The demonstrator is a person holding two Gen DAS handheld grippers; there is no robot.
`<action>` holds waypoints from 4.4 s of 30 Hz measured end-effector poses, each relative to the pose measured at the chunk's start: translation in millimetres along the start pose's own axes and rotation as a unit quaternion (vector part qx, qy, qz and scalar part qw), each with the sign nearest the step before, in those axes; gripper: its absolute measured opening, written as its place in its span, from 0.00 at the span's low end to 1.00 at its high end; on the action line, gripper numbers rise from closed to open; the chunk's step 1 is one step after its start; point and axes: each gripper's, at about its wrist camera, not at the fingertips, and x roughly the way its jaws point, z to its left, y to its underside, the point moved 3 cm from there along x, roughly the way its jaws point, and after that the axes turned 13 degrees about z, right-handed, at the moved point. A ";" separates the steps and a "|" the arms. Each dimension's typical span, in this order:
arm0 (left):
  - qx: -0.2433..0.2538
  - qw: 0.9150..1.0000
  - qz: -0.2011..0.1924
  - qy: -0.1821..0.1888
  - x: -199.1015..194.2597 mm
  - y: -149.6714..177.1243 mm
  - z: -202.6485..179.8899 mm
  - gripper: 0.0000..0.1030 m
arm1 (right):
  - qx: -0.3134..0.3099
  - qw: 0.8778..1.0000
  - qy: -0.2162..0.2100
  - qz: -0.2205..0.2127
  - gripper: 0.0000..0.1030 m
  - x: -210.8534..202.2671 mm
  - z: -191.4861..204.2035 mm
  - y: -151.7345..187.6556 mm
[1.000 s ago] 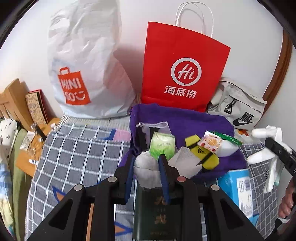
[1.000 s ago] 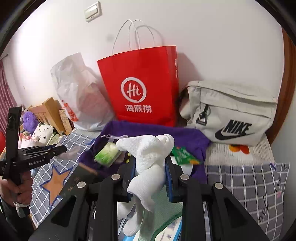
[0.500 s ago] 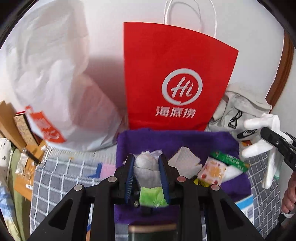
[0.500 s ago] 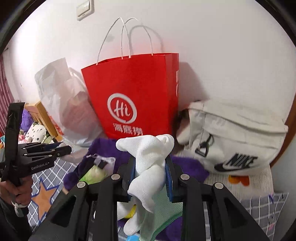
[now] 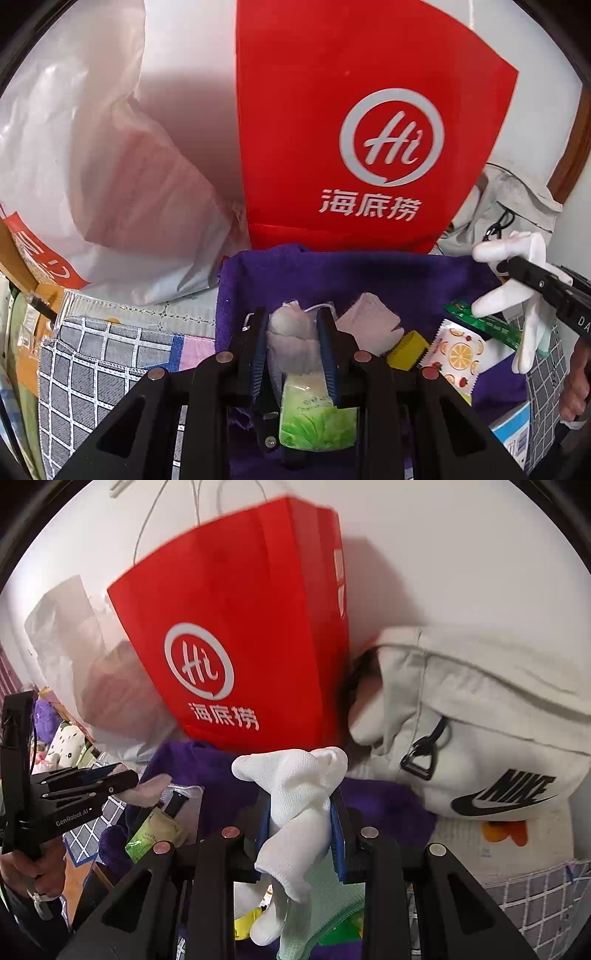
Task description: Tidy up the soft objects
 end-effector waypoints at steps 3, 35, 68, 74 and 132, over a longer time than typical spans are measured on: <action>-0.002 1.000 0.003 0.005 3.5 -1.2 1.9 0.25 | 0.003 1.000 -0.009 0.017 0.27 12.0 -1.0 0.2; -0.008 0.998 0.060 0.017 57.5 -15.8 2.1 0.30 | -0.025 0.997 0.026 0.064 0.72 48.5 4.7 9.4; 0.057 0.998 -0.003 0.008 -115.6 103.3 -55.7 0.74 | 0.019 0.997 0.073 -0.010 0.99 -97.0 41.8 104.8; 0.050 0.998 -0.031 0.011 -160.7 158.7 -66.2 0.88 | 0.036 0.996 0.081 -0.021 0.99 -133.1 57.5 167.0; 0.010 0.992 -0.118 -0.035 -258.9 310.5 -70.1 0.93 | 0.054 0.991 0.089 -0.083 0.99 -247.2 105.9 327.9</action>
